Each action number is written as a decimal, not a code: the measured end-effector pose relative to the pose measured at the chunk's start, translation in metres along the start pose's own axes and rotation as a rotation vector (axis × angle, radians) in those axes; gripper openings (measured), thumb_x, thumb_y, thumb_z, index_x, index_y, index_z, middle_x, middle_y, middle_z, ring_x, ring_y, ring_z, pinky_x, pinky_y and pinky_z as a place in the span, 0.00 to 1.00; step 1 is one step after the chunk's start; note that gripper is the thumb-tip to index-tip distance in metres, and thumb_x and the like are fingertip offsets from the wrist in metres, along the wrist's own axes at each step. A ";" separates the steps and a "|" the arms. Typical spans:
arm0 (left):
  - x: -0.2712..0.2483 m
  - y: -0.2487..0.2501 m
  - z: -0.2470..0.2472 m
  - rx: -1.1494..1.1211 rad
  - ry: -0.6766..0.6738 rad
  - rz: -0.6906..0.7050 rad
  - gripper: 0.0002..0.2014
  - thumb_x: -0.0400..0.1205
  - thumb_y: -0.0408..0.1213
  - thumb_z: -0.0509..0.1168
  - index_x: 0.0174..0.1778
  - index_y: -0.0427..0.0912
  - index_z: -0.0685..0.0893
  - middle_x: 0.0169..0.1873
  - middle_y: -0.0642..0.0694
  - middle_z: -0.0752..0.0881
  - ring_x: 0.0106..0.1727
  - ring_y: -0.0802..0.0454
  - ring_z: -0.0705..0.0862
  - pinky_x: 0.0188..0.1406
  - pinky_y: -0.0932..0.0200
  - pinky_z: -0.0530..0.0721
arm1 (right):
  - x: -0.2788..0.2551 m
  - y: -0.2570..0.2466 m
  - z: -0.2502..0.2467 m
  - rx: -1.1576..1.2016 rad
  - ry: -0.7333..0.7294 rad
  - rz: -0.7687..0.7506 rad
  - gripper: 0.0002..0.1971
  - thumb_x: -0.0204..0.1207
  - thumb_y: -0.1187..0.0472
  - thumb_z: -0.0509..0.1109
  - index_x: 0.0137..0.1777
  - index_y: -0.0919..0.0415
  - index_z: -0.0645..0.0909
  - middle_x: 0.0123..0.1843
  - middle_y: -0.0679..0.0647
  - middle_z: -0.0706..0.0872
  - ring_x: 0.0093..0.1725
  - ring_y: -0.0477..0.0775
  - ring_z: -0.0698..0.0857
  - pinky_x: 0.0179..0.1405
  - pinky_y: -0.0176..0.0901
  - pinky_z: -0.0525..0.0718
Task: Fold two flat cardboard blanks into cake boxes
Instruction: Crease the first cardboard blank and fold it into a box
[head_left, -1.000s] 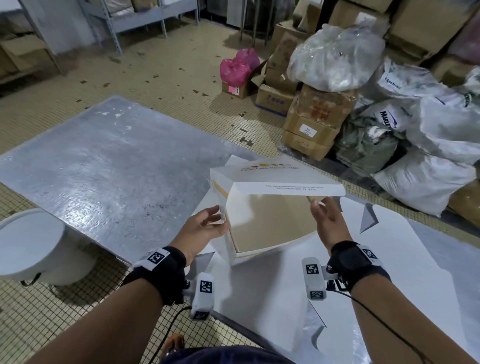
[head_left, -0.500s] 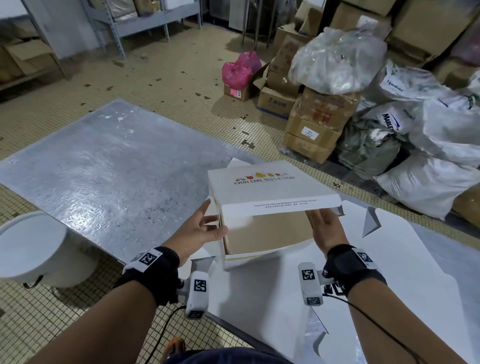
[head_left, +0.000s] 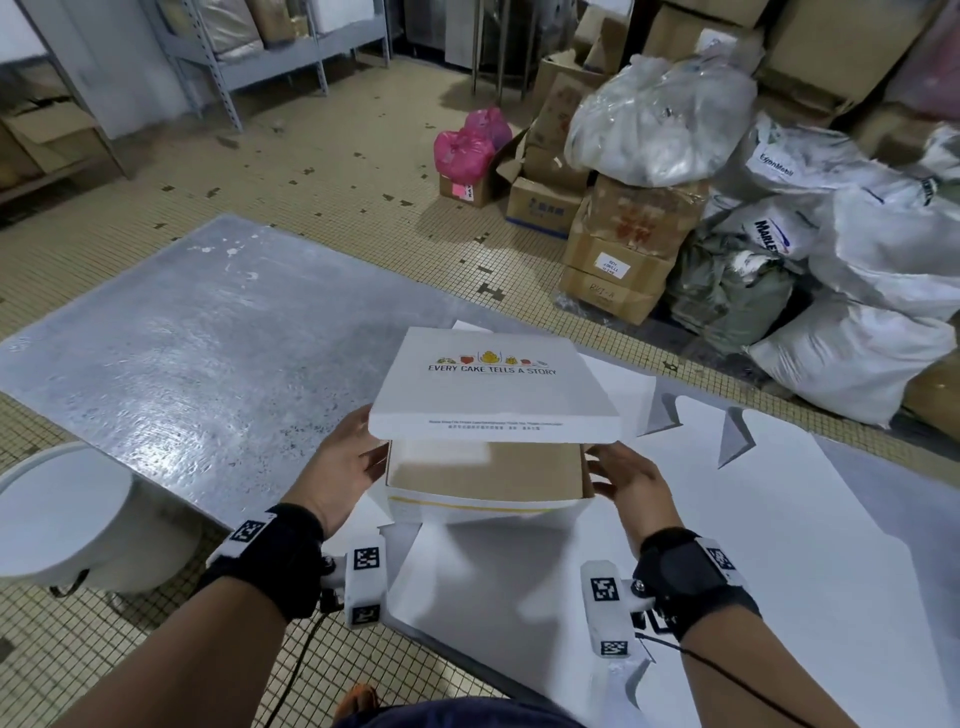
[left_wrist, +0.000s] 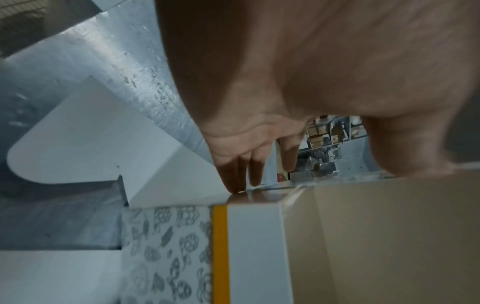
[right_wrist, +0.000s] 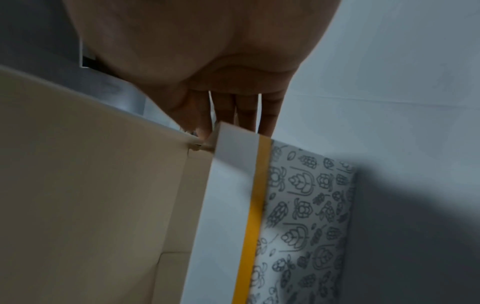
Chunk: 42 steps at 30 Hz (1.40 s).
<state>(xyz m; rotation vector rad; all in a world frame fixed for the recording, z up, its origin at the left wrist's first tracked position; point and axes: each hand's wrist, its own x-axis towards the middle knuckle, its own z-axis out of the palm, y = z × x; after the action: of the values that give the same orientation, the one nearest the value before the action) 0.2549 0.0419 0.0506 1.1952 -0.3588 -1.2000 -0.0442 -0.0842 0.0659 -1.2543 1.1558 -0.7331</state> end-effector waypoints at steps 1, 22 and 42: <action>-0.001 0.001 -0.002 -0.025 0.030 0.000 0.25 0.69 0.41 0.78 0.64 0.45 0.85 0.61 0.39 0.88 0.54 0.44 0.88 0.63 0.45 0.81 | -0.002 0.003 0.001 0.030 -0.001 0.015 0.18 0.87 0.65 0.55 0.53 0.58 0.89 0.52 0.53 0.92 0.52 0.55 0.89 0.48 0.45 0.85; -0.031 0.005 -0.008 0.386 -0.046 0.060 0.38 0.65 0.73 0.73 0.70 0.62 0.80 0.64 0.57 0.88 0.68 0.55 0.84 0.62 0.54 0.79 | -0.046 0.009 0.019 0.055 -0.081 0.008 0.40 0.66 0.23 0.66 0.77 0.39 0.74 0.72 0.39 0.82 0.73 0.45 0.79 0.73 0.51 0.78; -0.041 0.004 -0.009 0.682 -0.186 0.138 0.39 0.80 0.28 0.72 0.82 0.60 0.66 0.67 0.65 0.85 0.68 0.64 0.83 0.69 0.64 0.79 | -0.059 0.021 0.022 -0.331 0.001 -0.127 0.16 0.81 0.44 0.63 0.68 0.35 0.72 0.53 0.32 0.86 0.51 0.19 0.80 0.46 0.13 0.72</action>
<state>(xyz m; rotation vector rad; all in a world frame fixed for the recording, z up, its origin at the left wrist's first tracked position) 0.2483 0.0809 0.0647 1.6046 -1.0334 -1.0994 -0.0448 -0.0184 0.0591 -1.6158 1.2413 -0.6514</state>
